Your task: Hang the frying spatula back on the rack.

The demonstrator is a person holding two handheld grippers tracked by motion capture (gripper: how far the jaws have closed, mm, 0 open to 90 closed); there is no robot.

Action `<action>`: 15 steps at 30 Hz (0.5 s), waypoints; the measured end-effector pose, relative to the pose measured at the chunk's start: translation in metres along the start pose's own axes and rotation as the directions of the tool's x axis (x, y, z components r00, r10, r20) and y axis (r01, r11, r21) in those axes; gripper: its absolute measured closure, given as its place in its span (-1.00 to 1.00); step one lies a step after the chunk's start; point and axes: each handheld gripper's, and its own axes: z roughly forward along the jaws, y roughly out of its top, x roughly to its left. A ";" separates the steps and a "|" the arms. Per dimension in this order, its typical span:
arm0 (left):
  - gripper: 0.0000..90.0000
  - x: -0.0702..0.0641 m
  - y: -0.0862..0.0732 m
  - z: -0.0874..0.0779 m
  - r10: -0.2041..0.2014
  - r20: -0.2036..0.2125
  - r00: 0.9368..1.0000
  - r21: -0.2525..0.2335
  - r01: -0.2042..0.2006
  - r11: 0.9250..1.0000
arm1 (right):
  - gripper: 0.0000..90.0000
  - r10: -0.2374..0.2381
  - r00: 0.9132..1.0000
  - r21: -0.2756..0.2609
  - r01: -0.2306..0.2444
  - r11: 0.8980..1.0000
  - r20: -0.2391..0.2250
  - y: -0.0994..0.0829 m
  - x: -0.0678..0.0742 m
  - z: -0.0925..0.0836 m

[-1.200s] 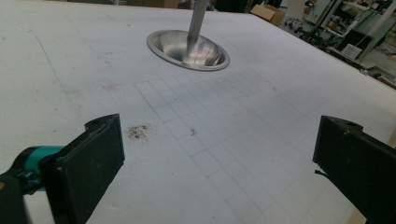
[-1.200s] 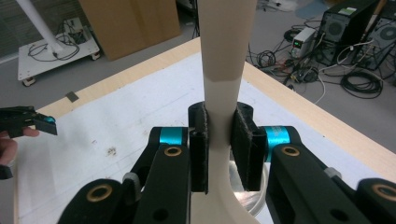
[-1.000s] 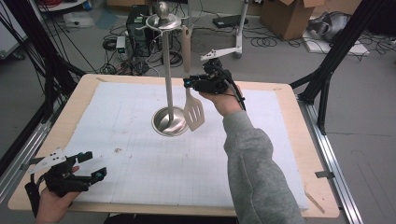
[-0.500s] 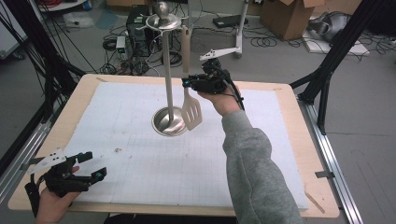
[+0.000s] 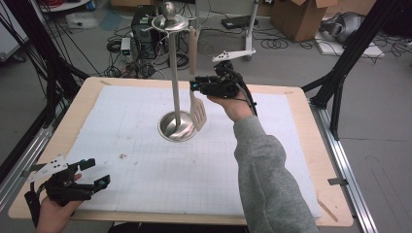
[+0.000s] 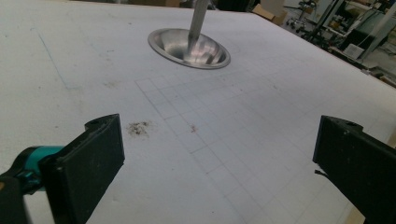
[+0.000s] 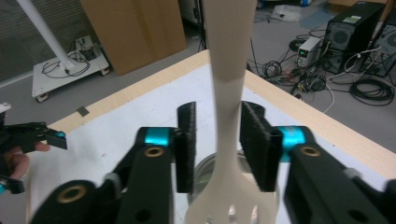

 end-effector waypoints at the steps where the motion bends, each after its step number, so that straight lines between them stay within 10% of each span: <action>1: -0.95 0.000 0.000 0.001 -0.001 0.000 1.000 0.000 0.001 1.000 | 0.33 0.005 1.000 0.003 -0.005 1.000 0.004 0.000 0.000 -0.001; 15: -0.95 0.000 0.000 0.001 -0.006 -0.001 1.000 0.001 0.006 1.000 | -0.60 0.037 0.999 0.018 -0.038 0.999 0.015 -0.017 0.002 -0.007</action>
